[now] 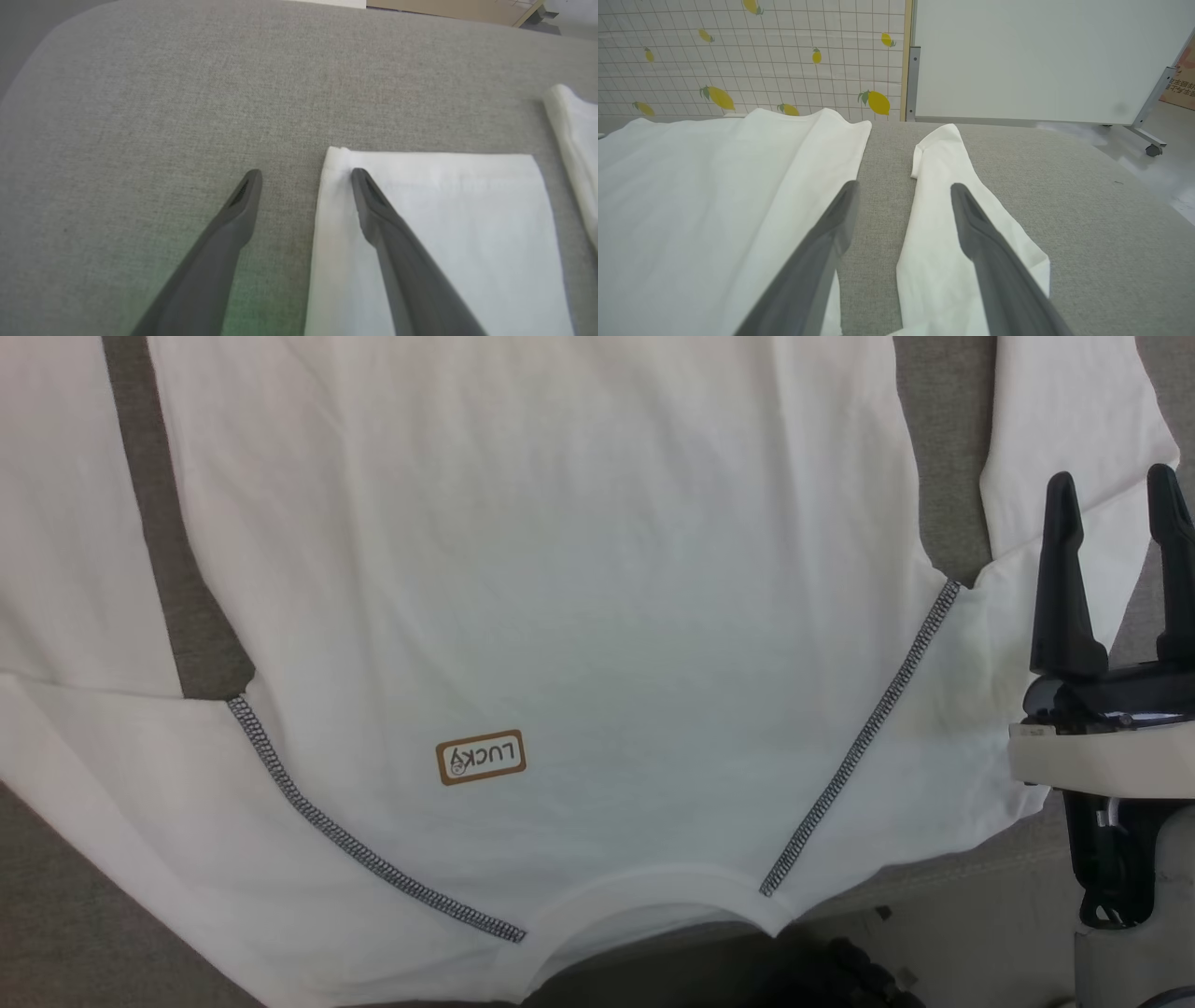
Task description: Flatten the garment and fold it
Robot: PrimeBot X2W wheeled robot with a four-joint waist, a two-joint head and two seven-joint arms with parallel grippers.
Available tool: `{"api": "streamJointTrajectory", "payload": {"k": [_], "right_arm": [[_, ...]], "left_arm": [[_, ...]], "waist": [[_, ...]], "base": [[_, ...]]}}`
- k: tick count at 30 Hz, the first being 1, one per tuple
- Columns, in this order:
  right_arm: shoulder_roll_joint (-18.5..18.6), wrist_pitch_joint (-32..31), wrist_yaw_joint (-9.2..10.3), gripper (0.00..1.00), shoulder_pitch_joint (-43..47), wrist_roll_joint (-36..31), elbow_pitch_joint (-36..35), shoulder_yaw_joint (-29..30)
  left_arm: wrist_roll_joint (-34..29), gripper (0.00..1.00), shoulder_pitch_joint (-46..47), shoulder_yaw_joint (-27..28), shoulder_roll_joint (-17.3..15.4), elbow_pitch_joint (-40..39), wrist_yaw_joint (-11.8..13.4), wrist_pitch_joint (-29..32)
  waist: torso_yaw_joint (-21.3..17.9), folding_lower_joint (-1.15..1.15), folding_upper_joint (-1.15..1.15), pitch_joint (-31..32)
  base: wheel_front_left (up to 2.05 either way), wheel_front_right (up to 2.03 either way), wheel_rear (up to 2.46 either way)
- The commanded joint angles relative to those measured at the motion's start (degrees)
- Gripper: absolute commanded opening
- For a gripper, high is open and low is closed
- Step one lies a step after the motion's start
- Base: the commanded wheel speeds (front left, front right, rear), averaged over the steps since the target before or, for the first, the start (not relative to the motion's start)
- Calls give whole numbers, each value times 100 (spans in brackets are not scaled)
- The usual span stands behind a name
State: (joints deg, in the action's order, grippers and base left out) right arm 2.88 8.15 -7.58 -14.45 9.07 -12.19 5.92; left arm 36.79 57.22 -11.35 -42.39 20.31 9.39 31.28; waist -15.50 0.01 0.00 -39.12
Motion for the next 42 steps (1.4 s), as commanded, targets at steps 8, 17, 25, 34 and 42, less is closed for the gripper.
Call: {"api": "streamJointTrajectory", "payload": {"k": [8,17,25,34,42], "right_arm": [[-1,122,9,100,-89,3,-129,-95],[-1,104,9,100,-99,24,-87,-131],[-1,71,9,100,-46,-28,-41,-1],[-1,-141,9,100,272,-189,12,245],[-1,-434,9,100,831,-212,-131,557]], "left_arm": [[-24,100,132,-62,-80,146,270,434],[273,0,-42,-127,65,-2,275,916],[141,0,-146,89,144,-70,130,-374],[188,0,-1257,464,218,-495,-11,-1857],[326,0,-2245,571,328,-1937,70,-2170]], "waist": [[-235,-1,0,-226],[-228,-1,0,-172],[36,-1,0,287],[549,-1,0,1410],[953,-1,0,2234]], "base": [[0,0,0],[0,0,0],[0,0,0],[0,0,0],[0,0,0]]}}
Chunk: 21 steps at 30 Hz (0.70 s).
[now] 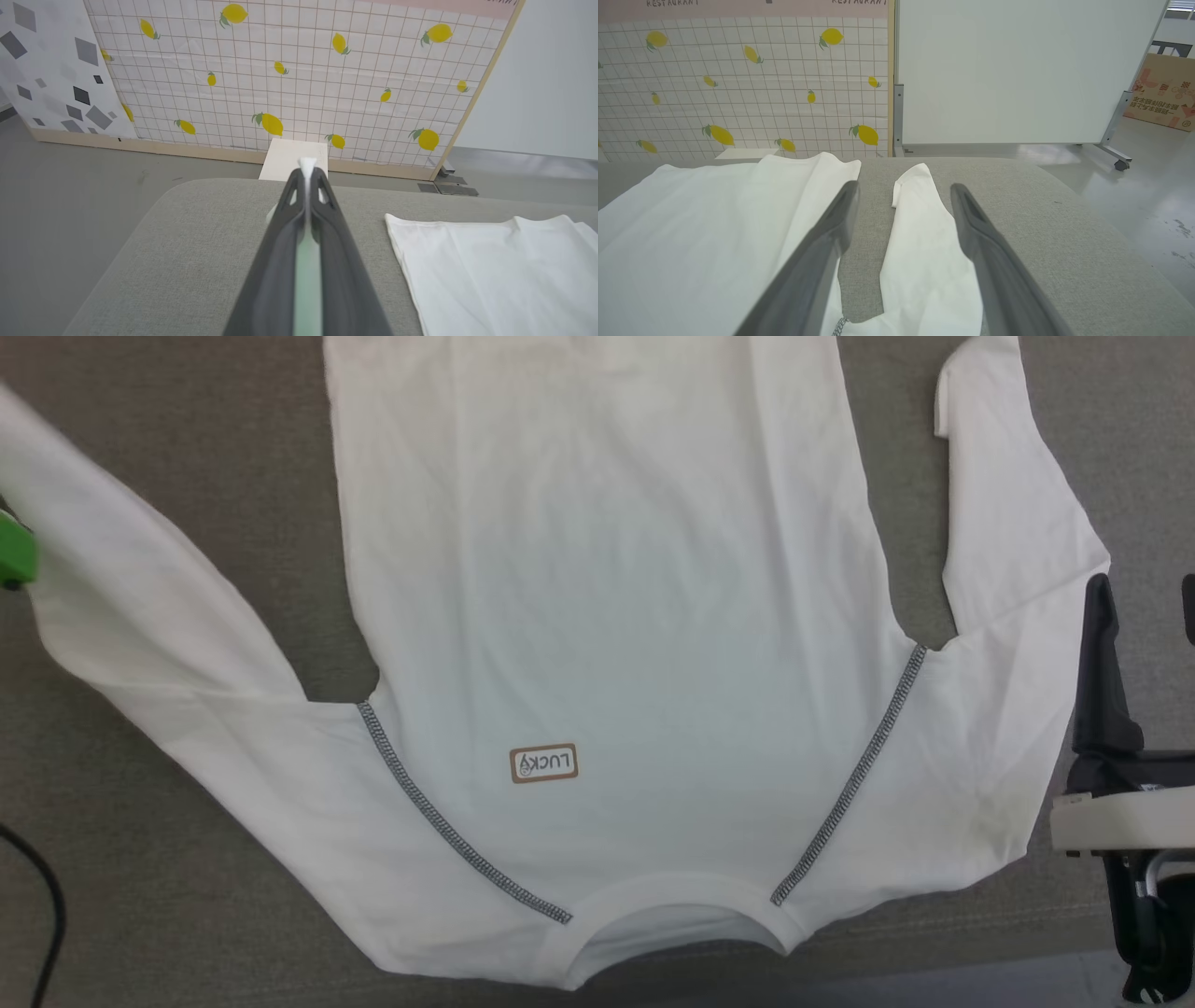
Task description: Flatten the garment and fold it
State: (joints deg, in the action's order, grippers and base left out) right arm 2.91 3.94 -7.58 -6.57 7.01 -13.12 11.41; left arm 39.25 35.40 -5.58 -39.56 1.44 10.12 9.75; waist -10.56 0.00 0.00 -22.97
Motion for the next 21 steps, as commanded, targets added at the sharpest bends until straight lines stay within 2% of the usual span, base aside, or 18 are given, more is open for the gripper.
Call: {"api": "streamJointTrajectory", "payload": {"k": [1,6,8,10,15,21], "right_arm": [[-3,-53,9,100,105,-3,-66,37],[-3,-176,9,100,275,8,-164,98],[-3,-250,9,100,344,1,-204,82],[-3,-291,9,100,369,7,-220,61],[-3,-343,9,100,417,47,-246,7],[-3,-359,9,100,358,124,-234,-92]], "left_arm": [[118,0,-135,-61,113,-312,-7,8],[29,0,-236,-603,401,-1216,-20,212],[-81,0,-123,-1146,768,-1581,29,423],[-113,0,16,-1481,1069,-1606,30,509],[-86,0,465,-2197,1990,-1074,-76,487],[-51,0,1023,-2895,3062,411,-362,338]], "waist": [[494,0,0,698],[583,0,0,1021],[613,0,0,1163],[613,0,0,1220],[551,0,0,1254],[285,0,0,1078]], "base": [[0,0,0],[0,0,0],[0,0,0],[0,0,0],[0,0,0],[0,0,0]]}}
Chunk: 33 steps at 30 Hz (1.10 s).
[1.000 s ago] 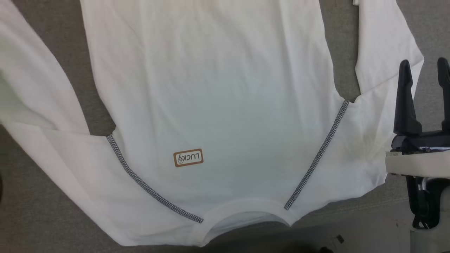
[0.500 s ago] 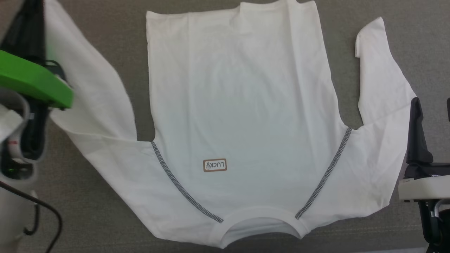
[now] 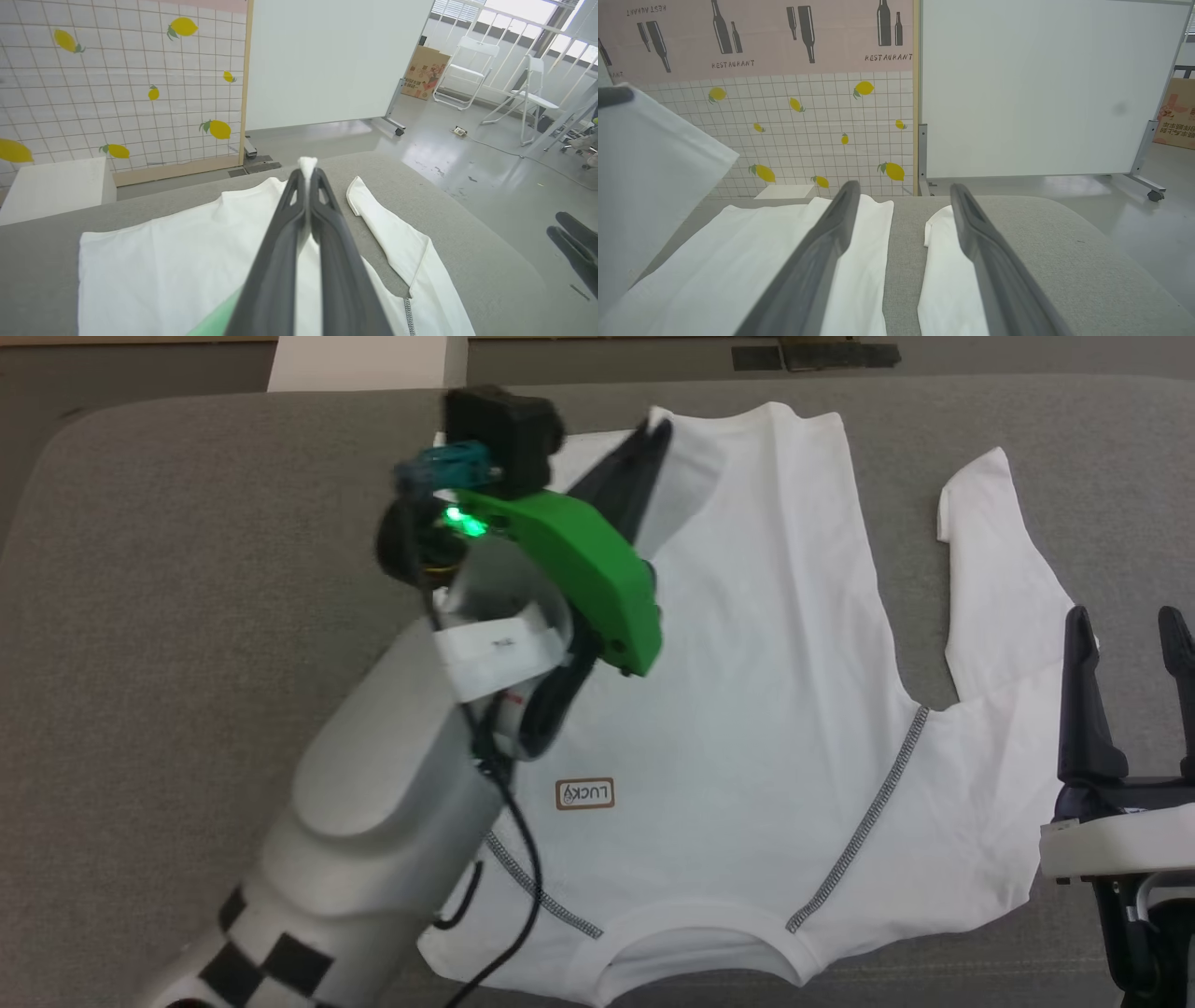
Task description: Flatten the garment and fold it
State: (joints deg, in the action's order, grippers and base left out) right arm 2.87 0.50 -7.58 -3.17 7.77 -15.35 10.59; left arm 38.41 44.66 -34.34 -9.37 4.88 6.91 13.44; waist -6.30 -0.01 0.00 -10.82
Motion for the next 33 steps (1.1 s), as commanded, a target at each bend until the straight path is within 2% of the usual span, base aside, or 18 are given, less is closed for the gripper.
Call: {"api": "streamJointTrajectory", "payload": {"k": [1,6,12,17,23,29,31,32,33], "right_arm": [[0,-10,9,100,-2,64,1,-38],[0,96,9,100,-139,200,159,-217],[0,304,9,100,-254,369,415,-377],[0,468,9,100,-346,482,603,-480],[0,635,9,100,-451,594,777,-572],[0,738,9,100,-453,638,908,-551],[0,745,9,100,-465,648,936,-558],[0,746,9,100,-473,653,945,-559],[0,745,9,100,-476,643,947,-552]], "left_arm": [[44,0,166,-95,167,309,-85,-39],[-14,0,553,-545,523,1583,-278,-111],[84,0,854,-1056,637,2584,-554,-231],[355,0,945,-1600,646,2906,-674,-261],[315,0,969,-2306,648,3552,-735,6],[436,0,776,-2886,648,3901,-1006,432],[533,82,737,-2987,648,3893,-1044,498],[608,100,726,-3001,648,3854,-1045,482],[667,100,726,-3011,648,3810,-1045,458]], "waist": [[-197,1,0,-186],[-563,1,0,-472],[-963,1,0,-770],[-1234,1,0,-963],[-1443,1,0,-1105],[-1464,1,0,-1118],[-1447,1,0,-1097],[-1429,1,0,-1075],[-1404,1,0,-1050]], "base": [[0,0,0],[0,0,0],[0,0,0],[0,0,0],[0,0,0],[0,0,0],[0,0,0],[0,0,0],[0,0,0]]}}
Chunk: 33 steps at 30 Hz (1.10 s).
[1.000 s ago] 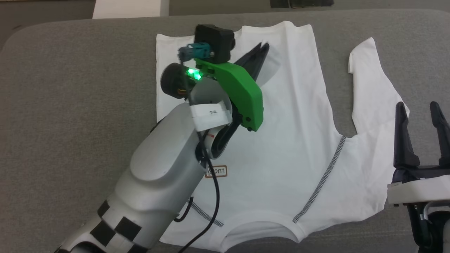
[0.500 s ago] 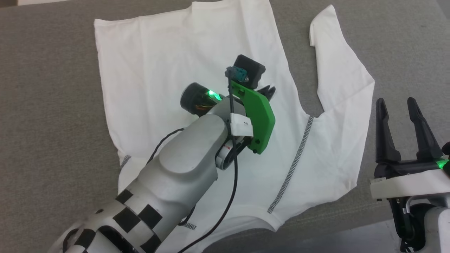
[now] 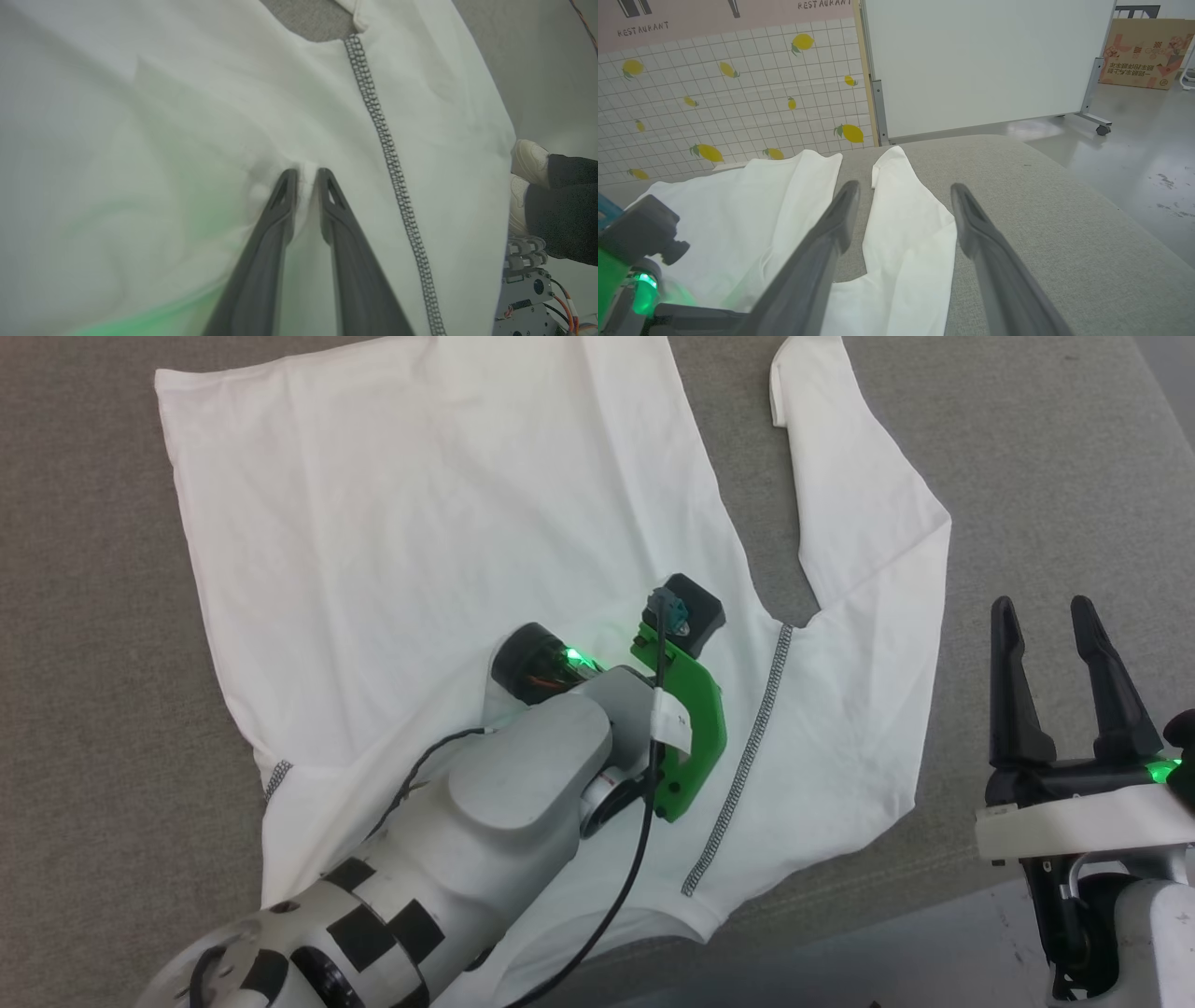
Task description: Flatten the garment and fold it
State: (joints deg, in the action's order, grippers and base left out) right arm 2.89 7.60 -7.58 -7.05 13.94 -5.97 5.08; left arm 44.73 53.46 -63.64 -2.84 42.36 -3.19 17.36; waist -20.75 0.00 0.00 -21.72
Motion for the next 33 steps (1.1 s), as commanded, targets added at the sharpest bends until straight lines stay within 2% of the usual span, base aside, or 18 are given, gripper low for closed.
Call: {"api": "streamJointTrajectory", "payload": {"k": [1,4,11,14,16,21,24,27,33], "right_arm": [[-2,27,9,100,-92,9,5,6],[-2,-16,9,100,-86,-43,-8,63],[-2,-278,9,100,-107,-314,-85,324],[-2,-443,9,100,-257,-463,-34,412],[-2,-552,9,100,-403,-565,49,476],[154,-839,9,100,-1035,-673,534,614],[351,-947,9,100,-1515,-660,951,708],[539,-1088,9,100,-2039,-656,1403,814],[940,-1384,9,100,-3194,-653,2526,1095]], "left_arm": [[108,100,-142,-81,-4,-3,-27,25],[353,100,-103,60,-4,-293,31,-321],[565,100,-79,760,-59,-944,280,-1989],[487,100,-206,1120,-390,-1184,475,-2741],[451,100,-367,1354,-655,-1356,615,-3016],[207,100,-986,2104,-1309,-2014,981,-3227],[-145,100,-1573,2900,-1575,-2694,1196,-3233],[-420,100,-2150,3595,-1674,-3243,1269,-3234],[-927,100,-2948,4620,-1646,-4027,1160,-3235]], "waist": [[71,0,0,68],[189,0,0,179],[649,0,0,440],[838,0,0,490],[945,0,0,486],[1179,0,0,371],[1307,0,0,229],[1410,0,0,52],[1664,0,0,-410]], "base": [[0,0,0],[0,0,0],[0,0,0],[0,0,0],[0,0,0],[0,0,0],[0,0,0],[0,0,0],[0,0,0]]}}
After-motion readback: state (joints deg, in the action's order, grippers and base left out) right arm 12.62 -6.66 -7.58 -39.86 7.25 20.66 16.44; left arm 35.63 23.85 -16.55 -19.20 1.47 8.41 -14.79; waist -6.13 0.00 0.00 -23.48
